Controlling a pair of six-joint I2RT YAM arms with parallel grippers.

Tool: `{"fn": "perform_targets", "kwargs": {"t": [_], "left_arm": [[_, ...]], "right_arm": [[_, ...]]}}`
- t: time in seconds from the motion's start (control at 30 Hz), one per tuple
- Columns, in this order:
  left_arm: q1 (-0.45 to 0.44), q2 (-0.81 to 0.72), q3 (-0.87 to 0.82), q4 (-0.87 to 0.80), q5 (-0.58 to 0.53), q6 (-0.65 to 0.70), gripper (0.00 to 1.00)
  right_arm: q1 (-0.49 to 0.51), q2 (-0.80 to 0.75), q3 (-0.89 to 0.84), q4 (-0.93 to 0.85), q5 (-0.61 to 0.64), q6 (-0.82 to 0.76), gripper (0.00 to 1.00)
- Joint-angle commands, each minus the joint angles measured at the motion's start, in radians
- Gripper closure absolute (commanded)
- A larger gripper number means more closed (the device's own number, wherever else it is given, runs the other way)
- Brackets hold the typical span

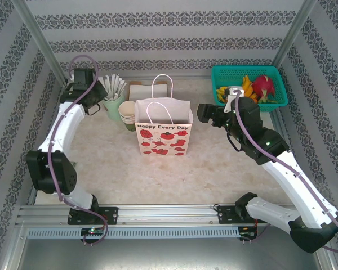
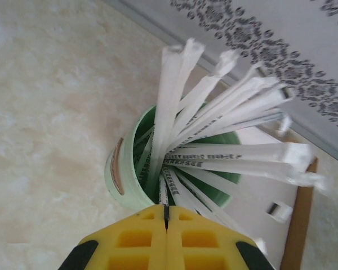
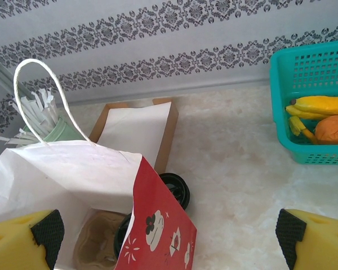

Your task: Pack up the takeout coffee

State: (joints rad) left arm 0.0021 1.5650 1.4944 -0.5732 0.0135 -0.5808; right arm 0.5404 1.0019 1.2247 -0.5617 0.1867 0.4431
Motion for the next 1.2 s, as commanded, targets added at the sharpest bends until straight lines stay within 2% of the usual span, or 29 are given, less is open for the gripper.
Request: {"fn": "perform_targets", "kwargs": {"t": [0.0, 0.2, 0.4, 0.6, 0.8, 1.0, 1.17], "left_arm": [[0.007, -0.094, 0.091, -0.167, -0.009, 0.138, 1.0], [-0.022, -0.226, 0.172, -0.321, 0.072, 0.209, 1.0], [-0.033, -0.366, 0.276, -0.441, 0.147, 0.254, 1.0], [-0.033, -0.456, 0.358, -0.489, 0.397, 0.264, 1.0], [-0.033, -0.468, 0.336, -0.47, 0.568, 0.263, 1.0], [-0.043, -0.418, 0.302, -0.453, 0.601, 0.347, 1.0], [-0.093, -0.352, 0.3, -0.475, 0.504, 0.399, 1.0]], "right_arm": [[-0.009, 0.006, 0.005, 0.044, 0.006, 0.004, 0.02], [-0.011, 0.06, 0.028, 0.071, -0.09, -0.031, 0.02], [-0.013, 0.111, 0.044, 0.09, -0.074, 0.005, 0.02], [-0.014, 0.135, 0.06, 0.086, -0.067, 0.009, 0.02], [-0.019, 0.159, 0.074, 0.077, -0.045, 0.037, 0.02], [-0.02, 0.159, 0.081, 0.062, -0.044, 0.042, 0.02], [-0.019, 0.144, 0.064, 0.062, -0.027, 0.057, 0.02]]}}
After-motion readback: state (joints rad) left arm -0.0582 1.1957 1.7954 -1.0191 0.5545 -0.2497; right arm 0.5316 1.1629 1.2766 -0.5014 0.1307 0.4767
